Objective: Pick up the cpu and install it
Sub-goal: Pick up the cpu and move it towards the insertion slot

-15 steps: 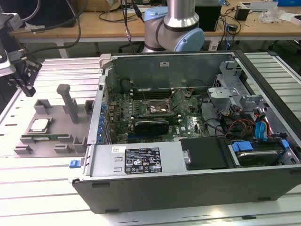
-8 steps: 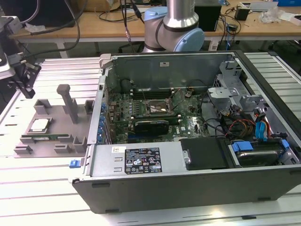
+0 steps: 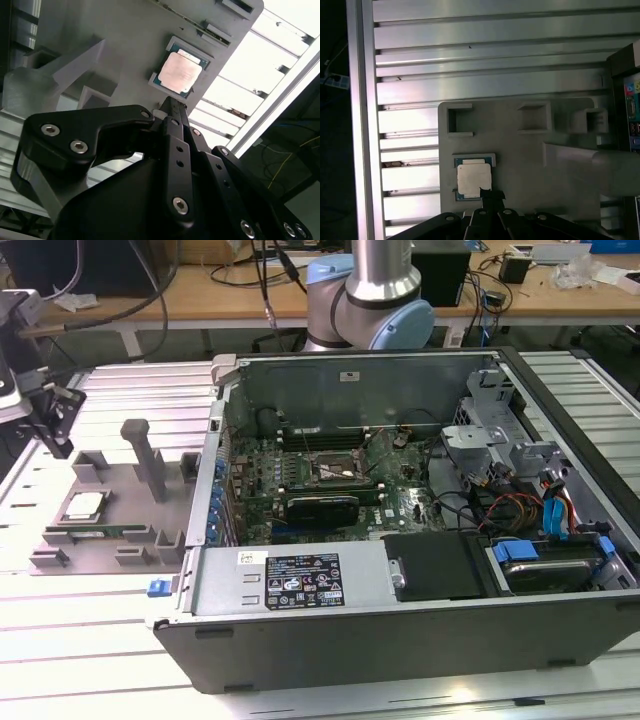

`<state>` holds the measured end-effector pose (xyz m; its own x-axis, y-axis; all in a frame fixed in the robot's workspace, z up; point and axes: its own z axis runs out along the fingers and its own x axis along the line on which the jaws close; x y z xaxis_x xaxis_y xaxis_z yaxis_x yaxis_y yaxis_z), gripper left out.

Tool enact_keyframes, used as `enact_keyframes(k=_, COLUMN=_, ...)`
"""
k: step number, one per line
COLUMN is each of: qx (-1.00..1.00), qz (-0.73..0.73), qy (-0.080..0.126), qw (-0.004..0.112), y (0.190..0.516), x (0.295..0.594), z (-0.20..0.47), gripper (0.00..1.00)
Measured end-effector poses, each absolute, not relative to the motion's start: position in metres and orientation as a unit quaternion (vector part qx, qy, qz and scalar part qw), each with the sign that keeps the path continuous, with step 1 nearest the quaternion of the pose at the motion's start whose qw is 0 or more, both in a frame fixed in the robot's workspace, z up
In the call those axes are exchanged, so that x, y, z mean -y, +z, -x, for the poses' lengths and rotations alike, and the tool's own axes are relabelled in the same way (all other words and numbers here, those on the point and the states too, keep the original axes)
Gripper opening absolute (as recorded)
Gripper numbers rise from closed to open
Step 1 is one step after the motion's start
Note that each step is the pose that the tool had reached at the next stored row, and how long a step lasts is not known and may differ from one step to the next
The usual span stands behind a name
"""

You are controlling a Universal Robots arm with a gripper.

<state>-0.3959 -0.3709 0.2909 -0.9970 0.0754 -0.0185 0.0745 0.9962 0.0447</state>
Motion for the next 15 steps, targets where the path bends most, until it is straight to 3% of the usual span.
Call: enact_keyframes(k=15, qx=-0.999, qz=-0.037, qy=0.022, qw=0.010, y=0.260, x=0.376, z=0.399, gripper=0.11)
